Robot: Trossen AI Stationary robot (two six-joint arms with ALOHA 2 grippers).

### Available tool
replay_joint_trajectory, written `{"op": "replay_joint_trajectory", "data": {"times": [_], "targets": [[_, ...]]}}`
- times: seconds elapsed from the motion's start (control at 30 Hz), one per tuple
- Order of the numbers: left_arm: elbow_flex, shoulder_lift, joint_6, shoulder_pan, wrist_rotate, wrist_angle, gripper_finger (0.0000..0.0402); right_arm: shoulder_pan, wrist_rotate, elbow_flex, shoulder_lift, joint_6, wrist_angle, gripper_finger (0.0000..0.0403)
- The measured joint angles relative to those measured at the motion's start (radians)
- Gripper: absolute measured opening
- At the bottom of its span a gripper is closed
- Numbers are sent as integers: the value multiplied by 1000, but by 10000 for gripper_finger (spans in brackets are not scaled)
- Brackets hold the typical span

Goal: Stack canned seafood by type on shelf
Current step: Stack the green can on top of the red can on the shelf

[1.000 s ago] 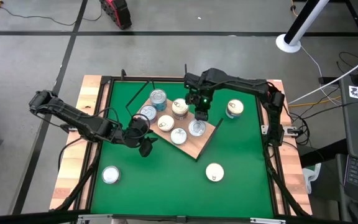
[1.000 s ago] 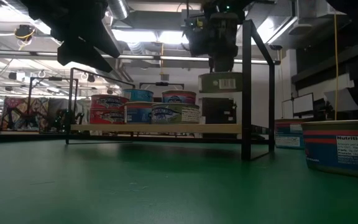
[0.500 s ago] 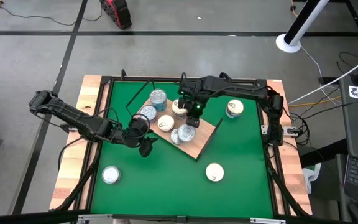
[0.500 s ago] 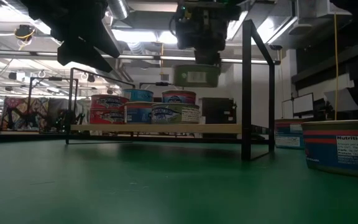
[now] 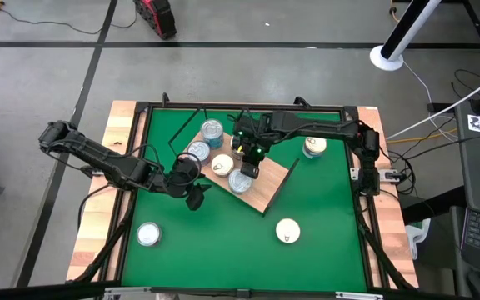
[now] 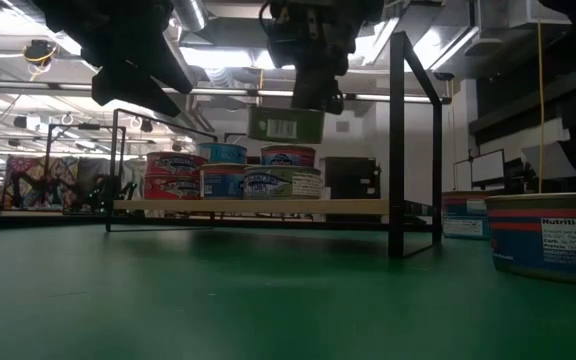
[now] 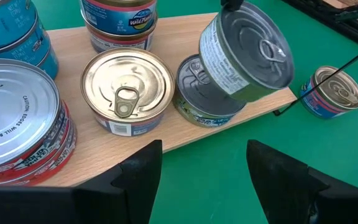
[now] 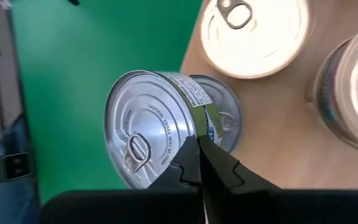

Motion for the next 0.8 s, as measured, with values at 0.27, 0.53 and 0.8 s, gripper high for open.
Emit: {"op": "replay_joint_trajectory", "data": {"times": [0.27, 0.53, 0.8], "targets": [[0, 0, 0, 0, 0, 0, 227, -1, 99, 0, 0, 0, 1, 0], [0, 0, 0, -2, 0, 0, 227, 0, 91, -1, 27, 0, -10, 0], [0, 0, 0, -10, 0, 0, 227, -1, 70, 0, 57, -1, -12, 0]]}}
